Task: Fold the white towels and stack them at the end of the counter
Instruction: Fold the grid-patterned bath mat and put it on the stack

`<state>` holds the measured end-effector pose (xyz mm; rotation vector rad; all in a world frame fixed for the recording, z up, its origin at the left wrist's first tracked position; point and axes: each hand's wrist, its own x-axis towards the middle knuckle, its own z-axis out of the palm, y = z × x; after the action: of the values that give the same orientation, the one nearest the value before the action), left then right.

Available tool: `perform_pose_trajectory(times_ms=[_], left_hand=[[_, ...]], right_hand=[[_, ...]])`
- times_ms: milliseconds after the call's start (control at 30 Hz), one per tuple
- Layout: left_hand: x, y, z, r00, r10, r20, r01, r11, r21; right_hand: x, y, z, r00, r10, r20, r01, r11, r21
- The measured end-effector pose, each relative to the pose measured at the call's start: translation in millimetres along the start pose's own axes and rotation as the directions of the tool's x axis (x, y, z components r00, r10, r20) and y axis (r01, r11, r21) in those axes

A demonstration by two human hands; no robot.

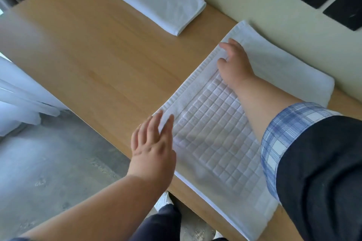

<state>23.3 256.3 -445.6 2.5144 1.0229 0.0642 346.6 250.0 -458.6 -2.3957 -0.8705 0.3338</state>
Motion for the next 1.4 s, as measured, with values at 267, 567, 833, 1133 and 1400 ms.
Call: perform_pose_trajectory(times_ms=[267, 567, 833, 1133, 1400], left_hand=[[-7.9, 57.9, 30.0, 0.907, 0.153, 0.393, -0.27, 0.926, 0.264], [40.7, 78.9, 27.5, 0.93, 0.012, 0.366, -0.171, 0.898, 0.406], [52.6, 126.9, 43.5, 0.975, 0.075, 0.209, -0.139, 0.939, 0.314], [46.1, 105.9, 85.2, 0.929, 0.262, 0.263, -0.337, 0.893, 0.299], [83.6, 128.1, 82.8, 0.883, 0.394, 0.256, -0.452, 0.86, 0.235]], right_hand=[[-25.3, 47.5, -4.4, 0.968, -0.058, 0.242, 0.168, 0.87, -0.464], [-90.3, 107.7, -43.9, 0.961, 0.255, 0.103, -0.177, 0.86, -0.479], [-160.6, 123.5, -60.9, 0.993, 0.114, -0.014, -0.112, 0.936, -0.335], [-189.2, 118.0, -40.3, 0.979, 0.171, 0.11, -0.102, 0.88, -0.463], [-171.9, 99.0, -40.7, 0.987, 0.161, -0.013, -0.157, 0.935, -0.318]])
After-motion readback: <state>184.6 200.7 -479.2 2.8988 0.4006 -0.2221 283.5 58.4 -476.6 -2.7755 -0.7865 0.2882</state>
